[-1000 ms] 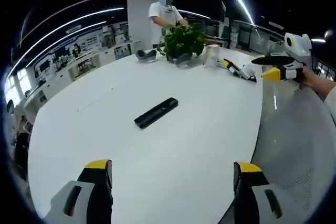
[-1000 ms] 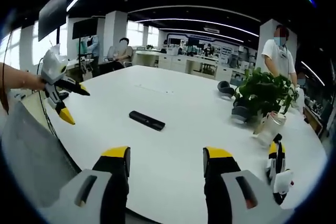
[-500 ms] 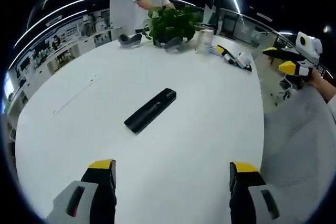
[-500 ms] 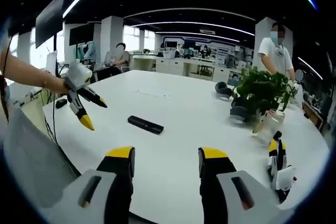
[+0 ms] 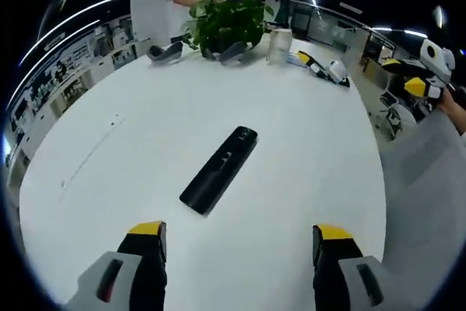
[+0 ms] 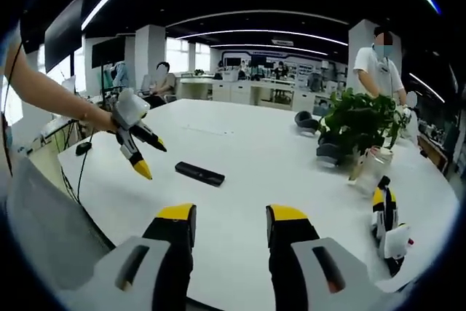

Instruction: Press the specified remote control buttons in sequence, fully releasing each button before pressing the next.

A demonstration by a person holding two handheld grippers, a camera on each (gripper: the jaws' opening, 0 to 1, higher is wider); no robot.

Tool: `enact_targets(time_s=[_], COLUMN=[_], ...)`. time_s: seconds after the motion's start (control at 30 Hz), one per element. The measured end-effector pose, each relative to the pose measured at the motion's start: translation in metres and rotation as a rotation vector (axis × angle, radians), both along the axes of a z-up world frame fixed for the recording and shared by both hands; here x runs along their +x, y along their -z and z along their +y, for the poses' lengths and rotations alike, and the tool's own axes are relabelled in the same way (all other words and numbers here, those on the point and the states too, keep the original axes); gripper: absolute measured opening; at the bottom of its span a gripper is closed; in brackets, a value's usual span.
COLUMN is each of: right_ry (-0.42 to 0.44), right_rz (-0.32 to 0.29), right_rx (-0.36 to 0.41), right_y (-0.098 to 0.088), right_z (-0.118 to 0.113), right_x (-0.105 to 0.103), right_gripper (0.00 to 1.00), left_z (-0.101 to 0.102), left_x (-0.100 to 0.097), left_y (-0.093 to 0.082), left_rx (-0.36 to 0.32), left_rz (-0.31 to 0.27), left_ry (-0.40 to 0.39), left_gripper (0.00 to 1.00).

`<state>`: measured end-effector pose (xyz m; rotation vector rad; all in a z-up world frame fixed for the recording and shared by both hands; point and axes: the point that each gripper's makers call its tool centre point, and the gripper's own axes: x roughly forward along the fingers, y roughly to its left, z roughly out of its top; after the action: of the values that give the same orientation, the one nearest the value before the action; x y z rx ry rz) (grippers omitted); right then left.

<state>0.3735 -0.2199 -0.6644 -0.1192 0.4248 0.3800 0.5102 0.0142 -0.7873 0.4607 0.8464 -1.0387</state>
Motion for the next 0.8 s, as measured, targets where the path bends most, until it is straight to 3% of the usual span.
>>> enact_targets(time_s=[0.23,0.4,0.6,0.8], right_ry=[-0.005,-0.009,-0.023,-0.029], right_rz=[0.018,0.026,0.037,0.055], right_rx=[0.004,0.005,0.004,-0.017], right_y=[0.003,0.005,0.007,0.011], right_z=[0.000,0.001,0.003,0.003], right_x=[0.000,0.000,-0.001,-0.002], right_gripper=[0.35,0.33,0.30,0.28], left_z=[-0.004,0.007,0.005,-0.004], left_x=[0.012,0.027,0.038,0.038], left_y=[0.014,0.024,0.028,0.033], left_rx=[0.032,0.104,0.101,0.105], left_rz=[0.009,0.009,0.027,0.048], left_ry=[0.036,-0.020,-0.026,0.024], left_gripper=[0.77,0.72,0.64,0.59])
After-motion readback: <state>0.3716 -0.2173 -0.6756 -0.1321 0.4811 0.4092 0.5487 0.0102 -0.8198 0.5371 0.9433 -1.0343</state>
